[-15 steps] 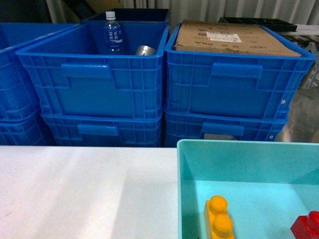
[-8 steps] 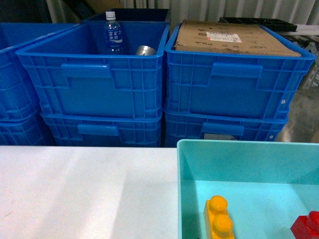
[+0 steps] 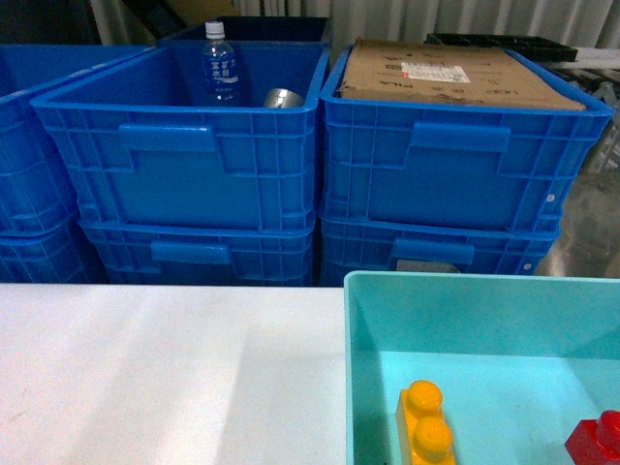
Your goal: Pick red block from blue box to shelf
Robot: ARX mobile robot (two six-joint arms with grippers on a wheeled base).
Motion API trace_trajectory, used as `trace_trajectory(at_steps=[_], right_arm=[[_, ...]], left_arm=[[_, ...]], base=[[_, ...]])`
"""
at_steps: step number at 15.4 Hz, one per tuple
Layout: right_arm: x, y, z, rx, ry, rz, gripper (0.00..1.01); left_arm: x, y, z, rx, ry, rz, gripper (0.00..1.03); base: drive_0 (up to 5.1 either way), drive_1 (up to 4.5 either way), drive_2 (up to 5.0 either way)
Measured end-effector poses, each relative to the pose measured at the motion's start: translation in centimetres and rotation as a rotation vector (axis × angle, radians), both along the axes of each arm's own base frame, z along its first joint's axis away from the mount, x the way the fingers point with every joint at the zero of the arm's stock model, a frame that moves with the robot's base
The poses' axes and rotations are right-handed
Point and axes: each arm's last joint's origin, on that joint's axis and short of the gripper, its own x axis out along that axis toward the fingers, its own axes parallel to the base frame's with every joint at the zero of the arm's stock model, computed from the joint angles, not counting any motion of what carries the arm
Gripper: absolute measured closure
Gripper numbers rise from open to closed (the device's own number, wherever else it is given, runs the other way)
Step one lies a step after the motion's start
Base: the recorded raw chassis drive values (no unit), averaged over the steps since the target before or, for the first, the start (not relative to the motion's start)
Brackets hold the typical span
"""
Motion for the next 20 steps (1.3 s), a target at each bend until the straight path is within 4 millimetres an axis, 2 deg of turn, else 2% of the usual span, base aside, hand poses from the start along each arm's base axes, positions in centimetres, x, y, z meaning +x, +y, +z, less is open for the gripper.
trace_trajectory(at_steps=[20], right_arm=[[-0.01,0.0,0.03,-0.009,0.002,0.004,0.03]], left_arm=[[0.0,0.0,-0.01,0.0,0.0,0.0,0.05]], base=[[0.0,0.0,0.0]])
